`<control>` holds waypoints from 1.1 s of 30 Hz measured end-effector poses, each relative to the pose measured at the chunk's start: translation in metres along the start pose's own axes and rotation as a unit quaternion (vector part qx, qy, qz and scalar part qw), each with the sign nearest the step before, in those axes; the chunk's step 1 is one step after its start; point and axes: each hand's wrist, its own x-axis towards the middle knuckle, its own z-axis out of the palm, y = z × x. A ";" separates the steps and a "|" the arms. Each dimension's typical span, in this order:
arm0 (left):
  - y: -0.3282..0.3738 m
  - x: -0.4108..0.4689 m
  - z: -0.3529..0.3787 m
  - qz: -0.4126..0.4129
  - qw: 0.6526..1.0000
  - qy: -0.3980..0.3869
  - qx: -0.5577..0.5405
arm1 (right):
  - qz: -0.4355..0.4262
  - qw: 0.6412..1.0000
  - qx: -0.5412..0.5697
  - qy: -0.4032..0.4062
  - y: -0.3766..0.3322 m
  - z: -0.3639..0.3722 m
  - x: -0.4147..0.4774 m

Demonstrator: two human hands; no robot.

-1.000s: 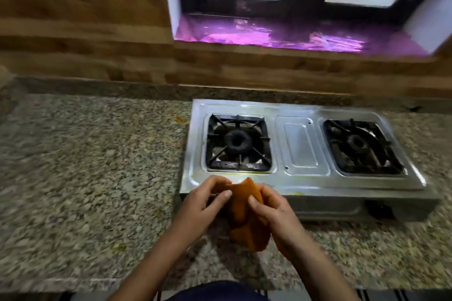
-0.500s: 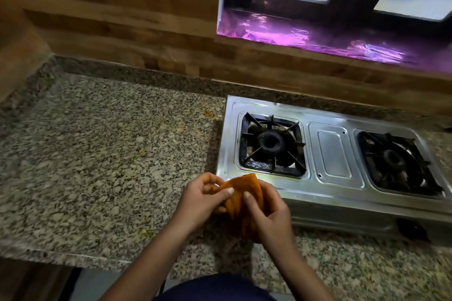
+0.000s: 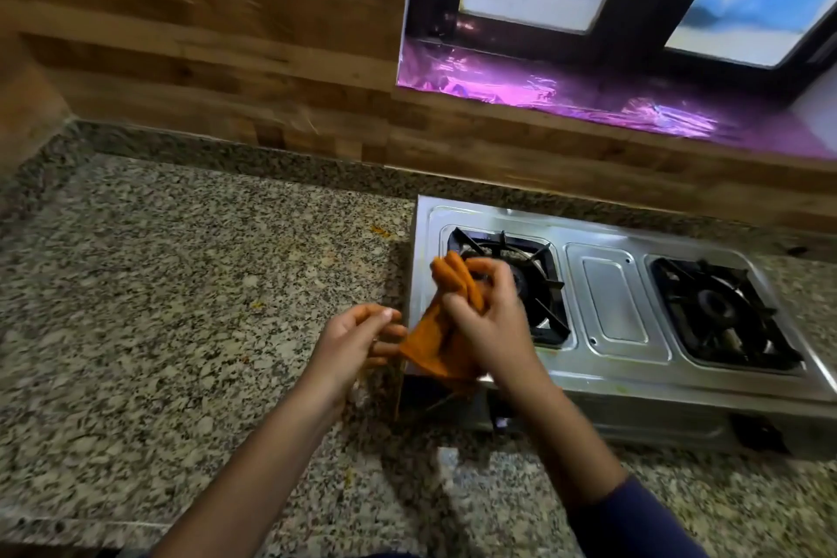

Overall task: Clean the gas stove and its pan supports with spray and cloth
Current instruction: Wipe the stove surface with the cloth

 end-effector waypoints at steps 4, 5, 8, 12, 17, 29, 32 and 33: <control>-0.008 0.015 -0.002 -0.015 0.999 0.005 0.027 | 0.090 0.994 0.006 0.058 -0.014 0.012 0.108; -0.010 0.019 -0.001 -0.017 0.999 0.004 0.033 | 0.097 0.993 -0.005 0.068 -0.015 0.018 0.133; -0.011 0.027 -0.001 -0.023 0.999 0.010 0.025 | 0.121 0.987 -0.081 0.074 -0.012 0.037 0.185; -0.011 0.032 -0.007 -0.027 0.999 0.012 0.032 | 0.103 0.960 -0.258 0.039 0.012 0.058 0.200; -0.014 0.039 -0.021 -0.031 0.998 0.035 0.035 | -0.021 0.911 -0.412 0.017 0.019 0.071 0.166; -0.005 0.057 -0.014 -0.012 0.999 0.034 0.034 | -0.098 0.920 -0.376 -0.044 0.047 0.041 -0.015; 0.000 0.055 -0.002 -0.001 0.999 0.023 0.049 | -0.108 0.918 -0.378 -0.047 0.056 0.026 -0.026; 0.002 0.054 0.003 0.005 0.998 0.017 0.055 | -0.106 0.917 -0.381 -0.043 0.060 0.017 -0.029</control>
